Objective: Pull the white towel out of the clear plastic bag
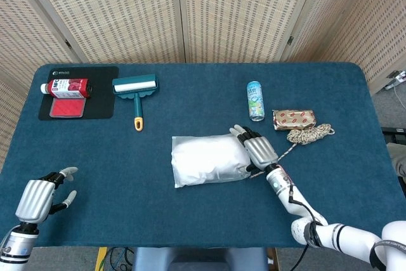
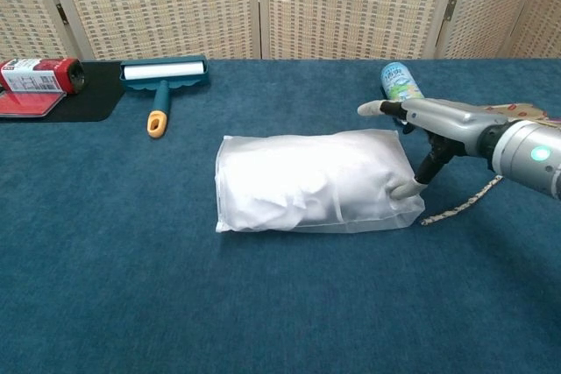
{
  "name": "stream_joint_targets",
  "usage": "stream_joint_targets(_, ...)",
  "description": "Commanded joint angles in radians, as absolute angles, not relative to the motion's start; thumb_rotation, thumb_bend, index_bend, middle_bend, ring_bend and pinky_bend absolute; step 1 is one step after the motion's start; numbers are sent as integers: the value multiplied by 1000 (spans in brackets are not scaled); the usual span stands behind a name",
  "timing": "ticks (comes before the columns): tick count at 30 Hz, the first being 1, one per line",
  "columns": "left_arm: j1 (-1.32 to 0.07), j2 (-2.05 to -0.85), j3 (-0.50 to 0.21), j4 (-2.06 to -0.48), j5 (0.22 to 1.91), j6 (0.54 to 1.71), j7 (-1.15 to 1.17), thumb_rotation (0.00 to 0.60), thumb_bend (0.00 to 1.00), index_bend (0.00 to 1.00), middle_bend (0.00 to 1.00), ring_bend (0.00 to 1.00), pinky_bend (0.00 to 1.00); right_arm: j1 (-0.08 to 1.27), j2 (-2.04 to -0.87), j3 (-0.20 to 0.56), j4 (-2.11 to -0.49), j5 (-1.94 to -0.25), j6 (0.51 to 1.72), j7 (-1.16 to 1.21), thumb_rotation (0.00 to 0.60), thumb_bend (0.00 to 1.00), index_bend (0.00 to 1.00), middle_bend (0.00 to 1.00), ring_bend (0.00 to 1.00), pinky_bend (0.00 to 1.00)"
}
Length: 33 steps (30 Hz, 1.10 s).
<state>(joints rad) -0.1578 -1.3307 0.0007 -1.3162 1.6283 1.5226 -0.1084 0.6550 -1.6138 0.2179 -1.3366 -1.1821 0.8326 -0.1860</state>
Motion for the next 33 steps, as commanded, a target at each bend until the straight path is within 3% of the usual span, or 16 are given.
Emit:
stream_joint_targets(1, -157, -1331, 3, -1314, 1630, 1523, -107, 600, 327, 284, 444, 472, 658, 678, -1626, 224, -1317, -1163, 811, -196, 600, 0, 54, 147, 107, 304)
stream_joint_targets(5, -156, -1325, 5, -1316, 1628, 1521, -105, 600, 327, 284, 444, 470, 658, 700, -1640, 224, -1294, -1156, 797, -191, 600, 0, 163, 285, 246, 386)
stream_joint_targets(9, -152, -1327, 6, -1309, 1626, 1525, -111, 600, 327, 284, 444, 469, 658, 714, -1649, 219, -1268, -1164, 793, -181, 600, 30, 263, 358, 322, 432)
stream_joint_targets(12, -153, -1324, 6, -1310, 1627, 1526, -113, 600, 327, 284, 444, 469, 658, 721, -1653, 212, -1254, -1173, 793, -173, 600, 184, 330, 412, 377, 442)
stream_joint_targets(14, -155, -1322, 6, -1313, 1627, 1524, -112, 600, 327, 284, 444, 469, 658, 724, -1655, 208, -1246, -1178, 796, -171, 600, 356, 396, 470, 437, 494)
stream_joint_targets(19, -161, -1322, 5, -1321, 1631, 1519, -104, 600, 327, 284, 444, 469, 658, 725, -1664, 199, -1228, -1195, 818, -164, 600, 548, 525, 595, 570, 629)
stream_joint_targets(25, -166, -1318, 6, -1330, 1634, 1513, -90, 600, 327, 285, 444, 469, 658, 708, -1668, 183, -1205, -1284, 904, -91, 600, 567, 592, 651, 625, 688)
stream_joint_targets(33, -180, -1308, -2, -1348, 1643, 1514, -77, 600, 327, 289, 444, 471, 663, 672, -1648, 147, -1173, -1452, 1079, 64, 600, 548, 597, 654, 627, 691)
